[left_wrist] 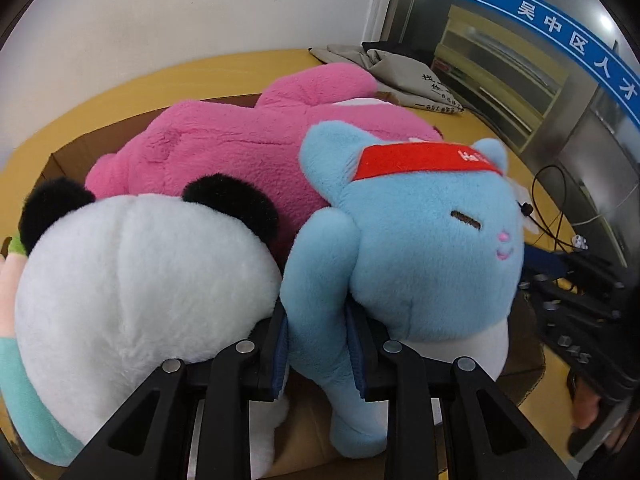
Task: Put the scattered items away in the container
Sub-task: 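Lift the blue cat plush with both grippers and lower it into the box, then open both grippers and withdraw them from the blue cat plush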
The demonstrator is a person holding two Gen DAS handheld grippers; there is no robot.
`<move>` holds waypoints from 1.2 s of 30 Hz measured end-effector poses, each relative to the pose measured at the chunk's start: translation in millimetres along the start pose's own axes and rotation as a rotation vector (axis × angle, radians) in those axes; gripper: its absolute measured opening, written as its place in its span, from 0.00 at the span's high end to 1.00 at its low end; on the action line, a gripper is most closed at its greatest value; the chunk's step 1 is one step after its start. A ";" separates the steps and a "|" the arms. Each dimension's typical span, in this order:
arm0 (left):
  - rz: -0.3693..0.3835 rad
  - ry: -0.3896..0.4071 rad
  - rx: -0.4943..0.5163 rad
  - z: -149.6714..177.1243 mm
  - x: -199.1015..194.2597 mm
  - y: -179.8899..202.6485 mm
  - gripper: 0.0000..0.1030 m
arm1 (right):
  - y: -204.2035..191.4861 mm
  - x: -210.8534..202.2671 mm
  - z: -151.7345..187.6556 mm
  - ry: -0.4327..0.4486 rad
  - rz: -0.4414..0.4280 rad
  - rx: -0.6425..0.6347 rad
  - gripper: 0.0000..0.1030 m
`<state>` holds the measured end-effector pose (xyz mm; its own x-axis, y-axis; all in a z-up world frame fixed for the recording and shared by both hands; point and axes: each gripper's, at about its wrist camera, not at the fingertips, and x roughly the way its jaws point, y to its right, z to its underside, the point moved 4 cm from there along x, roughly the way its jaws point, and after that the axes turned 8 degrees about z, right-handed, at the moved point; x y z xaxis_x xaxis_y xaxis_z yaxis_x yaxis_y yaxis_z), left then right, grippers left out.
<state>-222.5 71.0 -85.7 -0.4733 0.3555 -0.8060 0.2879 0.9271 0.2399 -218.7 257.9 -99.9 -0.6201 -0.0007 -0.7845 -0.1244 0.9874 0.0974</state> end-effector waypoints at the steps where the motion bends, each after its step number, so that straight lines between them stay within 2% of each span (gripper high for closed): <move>1: 0.002 0.005 0.005 -2.8 -3.5 4.7 0.70 | 2.1 -10.6 -2.6 0.038 0.015 -0.010 0.74; 3: 0.016 0.020 0.014 -4.8 -14.9 9.0 0.68 | 4.9 -32.6 -10.1 0.106 0.016 -0.001 0.64; 6: 0.019 0.055 0.052 3.4 -41.4 6.8 0.63 | 2.9 -49.0 -30.7 0.161 -0.079 0.039 0.62; 9: 0.033 0.080 0.061 20.5 -61.2 -8.6 0.61 | -26.8 -37.5 -37.5 0.120 -0.171 -0.023 0.63; 10: 0.034 0.076 0.053 28.7 -64.1 -16.8 0.61 | -38.9 -27.9 -35.5 0.097 -0.175 -0.055 0.63; 14: 0.039 0.068 0.012 61.5 -76.4 -40.0 0.63 | -63.2 -19.3 -29.0 0.110 -0.098 -0.095 0.63; 18: -0.065 0.060 -0.024 82.2 -75.0 -57.2 0.62 | -73.9 -9.1 -26.8 0.121 -0.063 -0.127 0.62; 21: -0.077 0.023 -0.109 96.4 -64.7 -78.2 0.63 | -73.2 -3.8 -29.7 0.112 -0.077 -0.107 0.62; 26: -0.078 0.069 -0.125 108.3 -72.1 -75.9 0.65 | -79.4 0.2 -32.2 0.106 -0.087 -0.123 0.61; 30: -0.060 0.088 -0.196 115.9 -79.5 -75.8 0.65 | -88.6 0.0 -32.5 0.114 -0.080 -0.148 0.61; 36: -0.098 0.089 -0.210 126.0 -84.1 -71.7 0.65 | -103.3 -0.4 -32.8 0.137 -0.082 -0.188 0.61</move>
<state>-98.5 -40.3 -103.3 -0.5649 0.2627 -0.7822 0.0615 0.9587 0.2776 -231.0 150.7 -89.6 -0.6998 -0.1143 -0.7051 -0.3128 0.9365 0.1587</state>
